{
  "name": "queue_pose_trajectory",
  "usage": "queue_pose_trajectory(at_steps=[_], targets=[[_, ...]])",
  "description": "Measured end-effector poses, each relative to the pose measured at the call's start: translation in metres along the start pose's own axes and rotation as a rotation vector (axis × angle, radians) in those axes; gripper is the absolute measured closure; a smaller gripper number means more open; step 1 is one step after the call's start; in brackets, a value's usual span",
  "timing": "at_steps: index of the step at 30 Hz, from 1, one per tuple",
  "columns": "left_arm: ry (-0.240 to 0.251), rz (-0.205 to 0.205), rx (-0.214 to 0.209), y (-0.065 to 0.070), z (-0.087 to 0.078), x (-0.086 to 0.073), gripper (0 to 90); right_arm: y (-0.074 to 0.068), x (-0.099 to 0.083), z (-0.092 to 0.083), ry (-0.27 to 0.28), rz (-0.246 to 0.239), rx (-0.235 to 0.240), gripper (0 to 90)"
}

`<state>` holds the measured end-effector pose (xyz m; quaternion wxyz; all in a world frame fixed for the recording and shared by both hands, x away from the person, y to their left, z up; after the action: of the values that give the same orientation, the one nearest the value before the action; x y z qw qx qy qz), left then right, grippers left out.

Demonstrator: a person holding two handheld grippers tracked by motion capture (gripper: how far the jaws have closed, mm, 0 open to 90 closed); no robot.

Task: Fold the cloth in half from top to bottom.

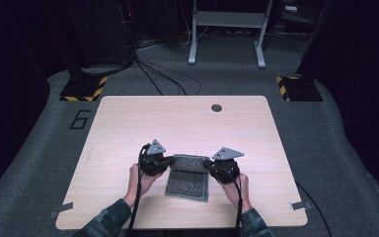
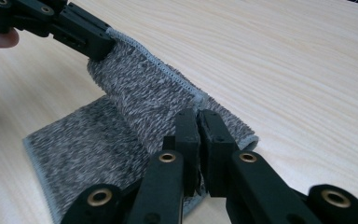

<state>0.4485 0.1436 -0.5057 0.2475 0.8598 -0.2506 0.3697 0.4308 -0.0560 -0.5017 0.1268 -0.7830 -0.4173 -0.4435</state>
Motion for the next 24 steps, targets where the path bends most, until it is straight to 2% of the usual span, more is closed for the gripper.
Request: queue_pose_trajectory(at_steps=[7,8,9,12,13,14,15,16,17,18,19,20,21,22,24], targets=[[-0.024,0.002,-0.010,0.006,-0.001,-0.014,84.8,-0.014,-0.011,-0.005,-0.010,-0.019,0.020,86.3],[-0.031,0.013,-0.007,0.006,-0.001,-0.017,84.8,-0.014,-0.011,-0.005,-0.010,-0.019,0.020,86.3],[-0.048,0.007,-0.011,0.008,0.001,-0.023,83.9,-0.017,-0.014,-0.006,-0.019,-0.018,0.028,86.1],[-0.057,0.008,-0.013,0.007,0.001,-0.028,83.4,-0.020,-0.017,-0.006,-0.023,-0.023,0.033,85.7],[-0.058,-0.005,-0.018,0.007,0.002,-0.030,82.8,-0.022,-0.019,-0.007,-0.029,-0.023,0.039,85.3],[-0.077,-0.003,-0.024,0.007,0.001,-0.032,82.2,-0.024,-0.021,-0.007,-0.033,-0.033,0.043,84.7],[-0.077,-0.005,-0.021,0.006,0.001,-0.034,79.7,-0.029,-0.027,-0.008,-0.042,-0.031,0.050,83.0],[-0.087,-0.010,-0.037,0.007,0.000,-0.036,79.7,-0.029,-0.027,-0.008,-0.042,-0.031,0.050,83.0],[-0.109,-0.010,-0.052,0.008,-0.001,-0.042,75.5,-0.033,-0.033,-0.010,-0.052,-0.026,0.064,80.6],[-0.109,-0.010,-0.052,0.008,-0.001,-0.042,71.2,-0.033,-0.033,-0.010,-0.052,-0.026,0.064,80.6],[-0.120,-0.022,-0.063,0.010,-0.001,-0.045,71.2,-0.035,-0.035,-0.012,-0.050,-0.022,0.070,79.4],[-0.142,-0.022,-0.066,0.009,-0.003,-0.048,64.4,-0.037,-0.037,-0.014,-0.053,-0.021,0.077,77.2],[-0.146,-0.034,-0.064,0.009,-0.005,-0.051,55.6,-0.040,-0.040,-0.020,-0.038,-0.009,0.097,71.6],[-0.156,-0.032,-0.065,0.008,-0.009,-0.053,55.6,-0.040,-0.040,-0.020,-0.038,-0.009,0.097,71.6],[-0.150,-0.020,-0.033,0.007,-0.017,-0.056,48.7,-0.041,-0.040,-0.027,-0.015,-0.007,0.108,66.1]])
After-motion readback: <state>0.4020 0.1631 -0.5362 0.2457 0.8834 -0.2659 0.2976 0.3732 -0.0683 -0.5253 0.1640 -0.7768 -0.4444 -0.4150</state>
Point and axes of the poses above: each handheld gripper's, and its own axes: z roughly forward along the jaws, x roughly out of its top, y roughly to its right, the point moved 6 cm from there along z, roughly forward along the jaws, and after that the axes turned 13 degrees about -z, right-handed, at the moved point
